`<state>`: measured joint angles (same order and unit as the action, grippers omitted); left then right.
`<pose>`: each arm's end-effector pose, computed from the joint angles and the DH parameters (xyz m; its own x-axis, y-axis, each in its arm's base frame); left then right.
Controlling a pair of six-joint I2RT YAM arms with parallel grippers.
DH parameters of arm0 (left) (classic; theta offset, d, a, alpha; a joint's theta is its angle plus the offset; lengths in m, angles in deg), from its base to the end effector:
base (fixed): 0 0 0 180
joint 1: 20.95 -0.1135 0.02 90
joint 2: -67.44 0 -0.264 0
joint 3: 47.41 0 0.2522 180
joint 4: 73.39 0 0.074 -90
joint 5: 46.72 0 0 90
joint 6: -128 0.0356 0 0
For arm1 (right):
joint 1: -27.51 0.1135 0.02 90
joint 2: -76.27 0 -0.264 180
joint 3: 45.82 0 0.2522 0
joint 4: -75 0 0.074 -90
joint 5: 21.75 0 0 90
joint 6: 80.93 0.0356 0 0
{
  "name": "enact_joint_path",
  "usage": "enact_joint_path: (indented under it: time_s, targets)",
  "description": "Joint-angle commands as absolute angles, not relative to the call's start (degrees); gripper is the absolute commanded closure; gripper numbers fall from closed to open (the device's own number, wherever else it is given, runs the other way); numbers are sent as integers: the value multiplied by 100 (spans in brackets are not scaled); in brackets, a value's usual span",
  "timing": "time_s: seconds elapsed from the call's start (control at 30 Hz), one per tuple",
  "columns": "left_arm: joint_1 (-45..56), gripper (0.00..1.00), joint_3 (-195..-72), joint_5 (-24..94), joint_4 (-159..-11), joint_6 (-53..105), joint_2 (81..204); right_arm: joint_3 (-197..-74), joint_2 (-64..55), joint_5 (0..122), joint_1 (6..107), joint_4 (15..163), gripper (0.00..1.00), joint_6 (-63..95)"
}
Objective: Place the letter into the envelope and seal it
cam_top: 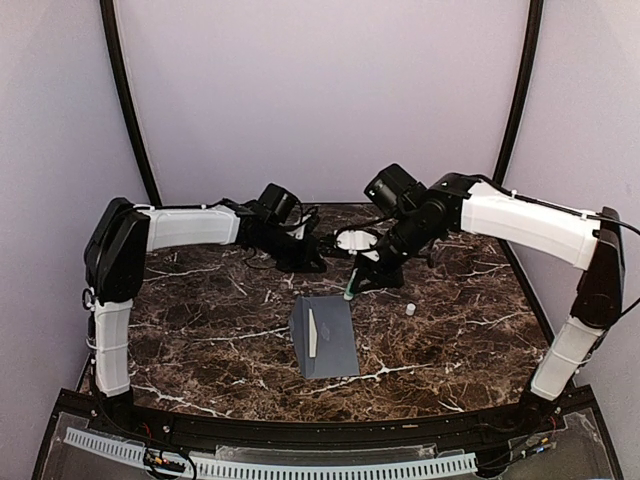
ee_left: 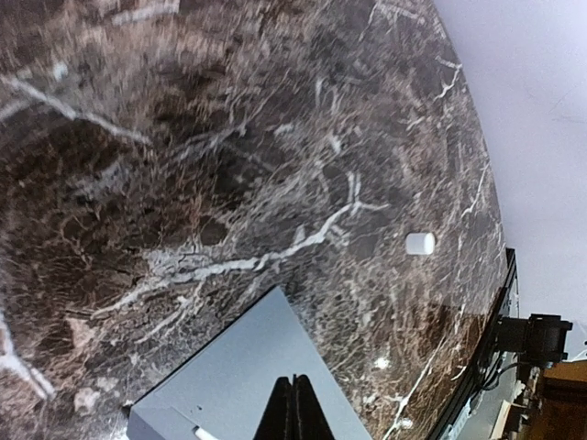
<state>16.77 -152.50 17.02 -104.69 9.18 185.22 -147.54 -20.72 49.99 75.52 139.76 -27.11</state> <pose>0.3584 -0.2971 0.2181 -0.8672 0.1242 -0.4822 0.4365 0.6557 -0.6161 0.2308 0.2730 0.3029 0.0107 -0.8261 -0.5635 -0.9964 0.0388 -0.0758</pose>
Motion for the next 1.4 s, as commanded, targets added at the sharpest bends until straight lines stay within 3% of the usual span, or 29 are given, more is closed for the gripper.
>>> enact_joint_path:
  time_s: [0.0, 0.63, 1.37]
  targets:
    - [1672, 100, -15374, 915, -10456, 977, 19051, -14929, -2361, 5314, 7769, 13908, 100, -3015]
    - [1675, 100, -15548, 1246, -10889, 850, 19702, -15651, -3754, 5554, 8145, 13830, 100, -3193]
    - [1671, 100, -15560, 1273, -11005, 855, 19792, -15745, -4506, 5661, 8183, 13611, 100, -3013]
